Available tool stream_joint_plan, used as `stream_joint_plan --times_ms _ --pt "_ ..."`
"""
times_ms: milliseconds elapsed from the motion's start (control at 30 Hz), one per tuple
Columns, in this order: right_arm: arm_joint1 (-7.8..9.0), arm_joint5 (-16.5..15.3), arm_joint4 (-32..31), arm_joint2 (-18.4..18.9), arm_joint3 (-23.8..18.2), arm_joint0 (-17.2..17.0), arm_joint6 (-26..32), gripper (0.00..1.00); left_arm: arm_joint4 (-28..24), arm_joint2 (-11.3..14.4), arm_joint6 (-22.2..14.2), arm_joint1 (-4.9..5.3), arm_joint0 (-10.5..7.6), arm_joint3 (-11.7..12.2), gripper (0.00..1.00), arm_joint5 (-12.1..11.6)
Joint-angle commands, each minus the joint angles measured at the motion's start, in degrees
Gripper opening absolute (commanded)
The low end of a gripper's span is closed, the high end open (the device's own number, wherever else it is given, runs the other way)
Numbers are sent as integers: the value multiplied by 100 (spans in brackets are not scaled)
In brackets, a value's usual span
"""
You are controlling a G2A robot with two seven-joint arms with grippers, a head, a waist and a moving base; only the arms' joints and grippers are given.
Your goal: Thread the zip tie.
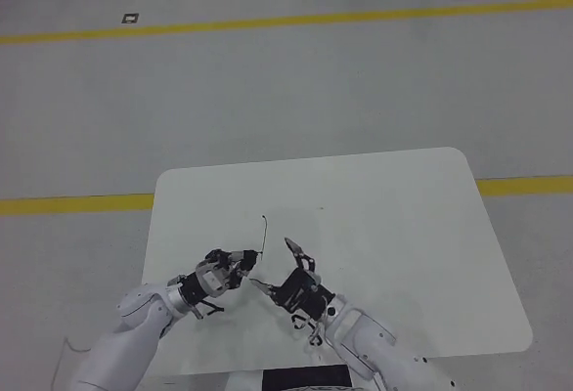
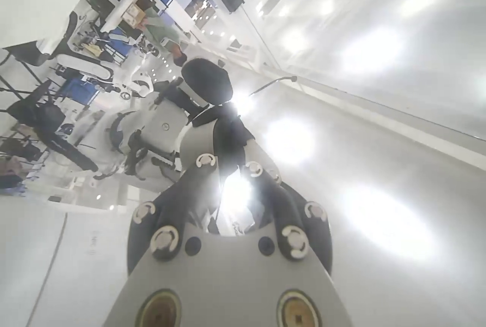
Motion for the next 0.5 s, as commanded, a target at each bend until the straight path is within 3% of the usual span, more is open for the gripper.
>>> stream_joint_plan --times_ms 0,467 --pt "29 84 0 -54 10 12 7 38 -32 3 -2 0 12 -8 0 18" --pt "62 463 0 -334 75 64 59 29 -32 3 -2 0 12 -8 0 18"
